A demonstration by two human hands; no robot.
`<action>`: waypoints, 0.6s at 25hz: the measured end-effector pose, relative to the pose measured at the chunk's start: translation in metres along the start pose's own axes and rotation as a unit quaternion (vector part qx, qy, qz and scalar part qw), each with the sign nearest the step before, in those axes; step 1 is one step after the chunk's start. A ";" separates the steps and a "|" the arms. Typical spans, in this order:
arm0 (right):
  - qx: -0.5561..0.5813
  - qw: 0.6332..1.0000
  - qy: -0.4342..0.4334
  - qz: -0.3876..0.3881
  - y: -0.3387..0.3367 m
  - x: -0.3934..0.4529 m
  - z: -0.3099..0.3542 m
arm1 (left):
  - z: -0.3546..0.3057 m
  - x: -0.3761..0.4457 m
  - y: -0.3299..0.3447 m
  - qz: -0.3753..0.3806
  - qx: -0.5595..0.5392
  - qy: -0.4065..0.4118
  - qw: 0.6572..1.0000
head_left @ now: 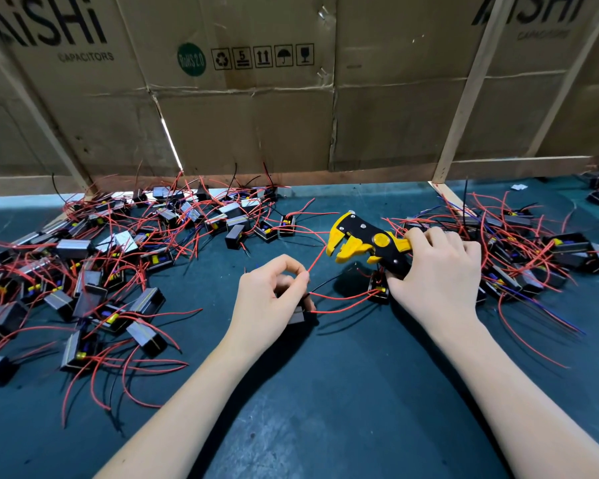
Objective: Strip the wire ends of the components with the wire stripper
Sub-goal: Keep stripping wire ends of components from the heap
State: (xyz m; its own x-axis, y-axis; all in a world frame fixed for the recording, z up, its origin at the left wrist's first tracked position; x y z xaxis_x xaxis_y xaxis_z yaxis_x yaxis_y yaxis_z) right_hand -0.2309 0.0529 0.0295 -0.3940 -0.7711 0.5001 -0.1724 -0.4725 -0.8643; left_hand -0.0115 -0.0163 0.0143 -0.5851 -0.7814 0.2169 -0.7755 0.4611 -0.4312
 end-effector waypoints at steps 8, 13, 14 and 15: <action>-0.002 1.000 0.014 0.008 0.000 -0.001 0.001 | 0.000 -0.001 0.003 0.008 0.007 0.011 1.000; -0.001 1.000 0.004 0.001 -0.001 -0.001 0.002 | 0.001 0.001 0.003 0.007 0.038 0.015 0.999; -0.003 1.000 0.003 0.000 -0.001 -0.001 0.002 | 0.002 0.001 0.003 0.007 0.041 0.016 0.999; -0.005 1.000 0.001 0.000 -0.002 0.000 0.002 | 0.002 0.001 0.003 0.009 0.040 0.016 0.999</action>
State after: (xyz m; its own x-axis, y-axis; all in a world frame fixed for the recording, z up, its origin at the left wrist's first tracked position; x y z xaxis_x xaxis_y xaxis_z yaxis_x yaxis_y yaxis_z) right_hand -0.2283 0.0530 0.0310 -0.3960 -0.7707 0.4992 -0.1812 -0.4673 -0.8653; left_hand -0.0140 -0.0162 0.0116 -0.6076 -0.7583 0.2361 -0.7436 0.4388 -0.5045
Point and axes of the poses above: each hand's wrist, its own x-axis towards the middle knuckle, its own y-axis out of the palm, z = x × y, the point moved 4 cm from there along x, towards the middle knuckle, and after that the axes turned 11 degrees about z, right-handed, at the moved point
